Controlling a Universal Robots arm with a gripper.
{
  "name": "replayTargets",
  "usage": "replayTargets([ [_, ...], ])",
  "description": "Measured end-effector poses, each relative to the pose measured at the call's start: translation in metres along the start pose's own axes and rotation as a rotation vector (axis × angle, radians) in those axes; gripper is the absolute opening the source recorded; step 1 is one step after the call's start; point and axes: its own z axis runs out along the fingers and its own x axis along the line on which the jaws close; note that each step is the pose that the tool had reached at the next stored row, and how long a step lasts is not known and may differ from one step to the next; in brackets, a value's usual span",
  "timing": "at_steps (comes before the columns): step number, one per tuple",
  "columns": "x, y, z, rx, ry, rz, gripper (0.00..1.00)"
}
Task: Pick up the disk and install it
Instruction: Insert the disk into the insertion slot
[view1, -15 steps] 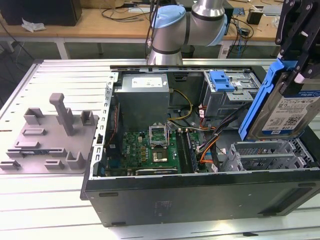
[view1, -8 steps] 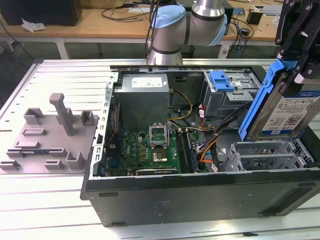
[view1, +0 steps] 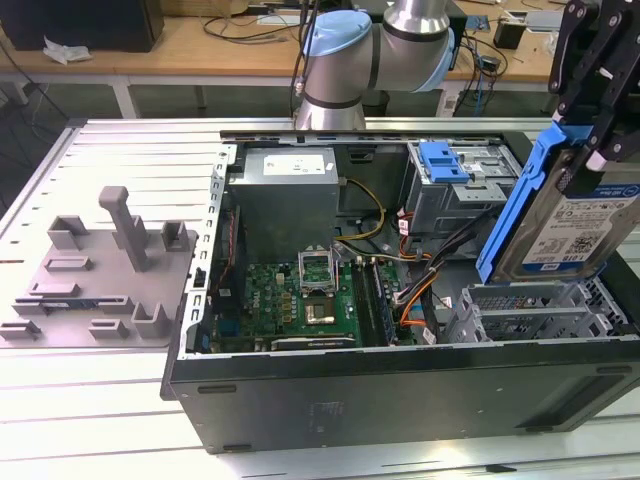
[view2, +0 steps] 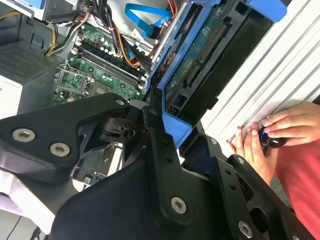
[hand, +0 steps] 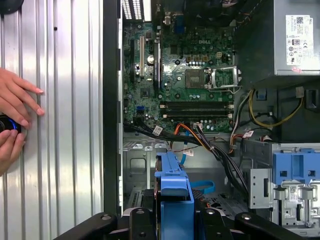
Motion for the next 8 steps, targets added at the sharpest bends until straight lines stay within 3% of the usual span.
replayTargets([
  [8, 0.0005, 0.0, 0.0023, 0.0, -0.0001, -0.006, 0.37],
])
